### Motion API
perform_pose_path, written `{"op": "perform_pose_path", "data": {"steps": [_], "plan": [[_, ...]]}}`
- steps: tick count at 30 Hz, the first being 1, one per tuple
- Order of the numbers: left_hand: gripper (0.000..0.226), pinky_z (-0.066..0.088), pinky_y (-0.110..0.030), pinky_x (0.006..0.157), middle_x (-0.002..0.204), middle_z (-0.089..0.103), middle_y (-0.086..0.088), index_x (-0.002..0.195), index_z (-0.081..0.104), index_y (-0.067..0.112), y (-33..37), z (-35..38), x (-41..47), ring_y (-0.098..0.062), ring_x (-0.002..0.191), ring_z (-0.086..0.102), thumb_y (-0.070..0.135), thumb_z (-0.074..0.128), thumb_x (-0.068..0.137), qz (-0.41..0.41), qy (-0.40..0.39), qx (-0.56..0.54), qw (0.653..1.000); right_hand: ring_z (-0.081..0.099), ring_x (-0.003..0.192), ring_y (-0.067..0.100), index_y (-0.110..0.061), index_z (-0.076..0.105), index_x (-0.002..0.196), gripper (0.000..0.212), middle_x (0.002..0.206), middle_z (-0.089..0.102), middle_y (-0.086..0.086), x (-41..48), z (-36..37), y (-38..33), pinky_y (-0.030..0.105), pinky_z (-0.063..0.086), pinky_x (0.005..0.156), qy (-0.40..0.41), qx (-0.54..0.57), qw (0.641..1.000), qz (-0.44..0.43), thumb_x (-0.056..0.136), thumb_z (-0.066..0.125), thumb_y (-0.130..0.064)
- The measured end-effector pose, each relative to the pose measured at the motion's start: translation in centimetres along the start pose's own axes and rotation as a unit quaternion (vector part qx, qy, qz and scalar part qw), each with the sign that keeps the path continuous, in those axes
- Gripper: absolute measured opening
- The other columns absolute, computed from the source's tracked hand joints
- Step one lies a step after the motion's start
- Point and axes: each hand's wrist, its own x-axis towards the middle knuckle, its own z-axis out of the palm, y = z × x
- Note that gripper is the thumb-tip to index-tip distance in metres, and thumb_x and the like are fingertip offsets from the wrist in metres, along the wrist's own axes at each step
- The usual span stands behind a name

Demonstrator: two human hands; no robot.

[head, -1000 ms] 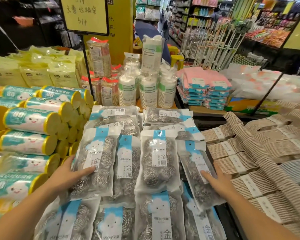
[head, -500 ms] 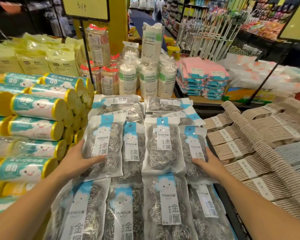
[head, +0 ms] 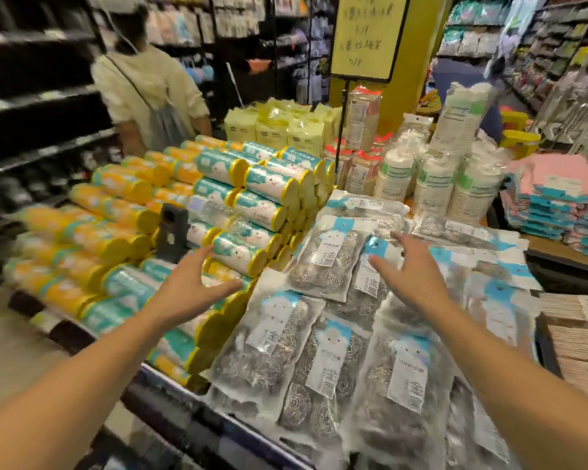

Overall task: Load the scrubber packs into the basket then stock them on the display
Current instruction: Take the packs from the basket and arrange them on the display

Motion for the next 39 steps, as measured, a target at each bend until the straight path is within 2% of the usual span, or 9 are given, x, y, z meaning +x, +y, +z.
{"op": "perform_pose_path", "data": {"steps": [9, 12, 17, 21, 24, 30, 34, 37, 39], "plan": [[0.078, 0.039, -0.037, 0.105, 0.137, 0.053, -0.013, 0.140, 0.046, 0.011, -15.4, -10.8, -13.9, -0.030, 0.129, 0.049, 0.044, 0.079, 0.078, -0.147, 0.148, -0.013, 0.978, 0.056, 0.117, 0.023, -0.016, 0.048, 0.142, 0.072, 0.132, 0.054, 0.008, -10.7, 16.8, -20.0, 0.040, 0.047, 0.100, -0.200, 0.092, 0.953, -0.207, 0.084, 0.067, -0.054], [0.069, 0.041, -0.034, 0.100, 0.134, 0.052, -0.014, 0.140, 0.046, 0.009, -23.2, -11.6, -18.5, -0.030, 0.123, 0.051, 0.031, 0.078, 0.082, -0.225, 0.140, -0.032, 0.964, 0.055, 0.121, 0.021, -0.018, 0.046, 0.142, 0.065, 0.132, 0.055, 0.004, -16.6, 24.0, -23.9, 0.034, 0.044, 0.099, -0.284, 0.075, 0.923, -0.248, 0.089, 0.067, -0.049], [0.066, 0.043, -0.032, 0.099, 0.135, 0.053, -0.011, 0.139, 0.048, 0.014, -38.0, -10.9, -23.2, -0.024, 0.121, 0.053, 0.040, 0.074, 0.084, -0.307, 0.083, -0.027, 0.948, 0.055, 0.116, 0.010, -0.026, 0.044, 0.143, 0.060, 0.129, 0.053, -0.009, -26.4, 38.0, -26.7, 0.026, 0.045, 0.095, -0.396, 0.058, 0.879, -0.258, 0.091, 0.064, -0.046], [0.057, 0.045, -0.018, 0.084, 0.118, 0.063, -0.003, 0.122, 0.057, 0.020, -50.9, -9.5, -23.0, -0.021, 0.111, 0.061, 0.047, 0.076, 0.076, -0.341, 0.006, -0.044, 0.939, 0.055, 0.120, 0.010, -0.025, 0.043, 0.145, 0.062, 0.134, 0.054, -0.008, -33.0, 51.3, -25.5, 0.029, 0.048, 0.098, -0.481, 0.000, 0.864, -0.150, 0.092, 0.061, -0.050], [0.078, 0.045, -0.027, 0.094, 0.131, 0.058, -0.006, 0.135, 0.051, 0.018, -59.8, -8.1, -21.9, -0.022, 0.118, 0.057, 0.061, 0.067, 0.073, -0.338, -0.070, -0.021, 0.938, 0.057, 0.118, 0.011, -0.026, 0.041, 0.145, 0.060, 0.134, 0.056, -0.006, -36.8, 59.9, -22.8, 0.028, 0.045, 0.097, -0.516, -0.054, 0.853, -0.055, 0.093, 0.059, -0.049], [0.064, 0.045, -0.025, 0.087, 0.126, 0.059, 0.002, 0.132, 0.056, 0.019, -76.0, -1.4, -16.9, -0.015, 0.114, 0.058, 0.058, 0.067, 0.082, -0.289, -0.154, -0.007, 0.945, 0.060, 0.120, 0.029, -0.014, 0.051, 0.136, 0.057, 0.129, 0.063, 0.011, -42.3, 75.8, -13.4, 0.035, 0.045, 0.097, -0.513, -0.124, 0.845, 0.085, 0.089, 0.069, -0.039], [0.072, 0.041, -0.032, 0.101, 0.142, 0.051, -0.011, 0.142, 0.045, 0.011, -84.3, 6.9, -14.4, -0.028, 0.128, 0.050, 0.051, 0.067, 0.087, -0.306, -0.185, 0.019, 0.934, 0.062, 0.118, 0.031, -0.010, 0.060, 0.127, 0.055, 0.122, 0.068, 0.012, -45.9, 84.9, -5.7, 0.032, 0.046, 0.095, -0.517, -0.120, 0.814, 0.234, 0.084, 0.068, -0.044], [0.070, 0.039, -0.033, 0.101, 0.139, 0.050, -0.014, 0.139, 0.046, 0.009, -89.2, 13.3, -13.2, -0.031, 0.127, 0.050, 0.045, 0.071, 0.084, -0.306, -0.188, 0.025, 0.933, 0.058, 0.106, 0.020, -0.011, 0.051, 0.124, 0.039, 0.111, 0.060, 0.004, -47.6, 89.8, -2.1, 0.008, 0.047, 0.073, -0.477, -0.066, 0.791, 0.377, 0.092, 0.068, -0.023], [0.071, 0.038, -0.032, 0.102, 0.140, 0.047, -0.015, 0.140, 0.044, 0.008, -91.6, 17.0, -12.4, -0.031, 0.129, 0.047, 0.043, 0.072, 0.084, -0.310, -0.200, 0.030, 0.929, 0.051, 0.098, 0.017, -0.009, 0.039, 0.141, 0.055, 0.108, 0.051, 0.004, -48.1, 92.7, 0.3, 0.008, 0.041, 0.060, -0.445, -0.024, 0.769, 0.458, 0.094, 0.066, -0.013]]}}
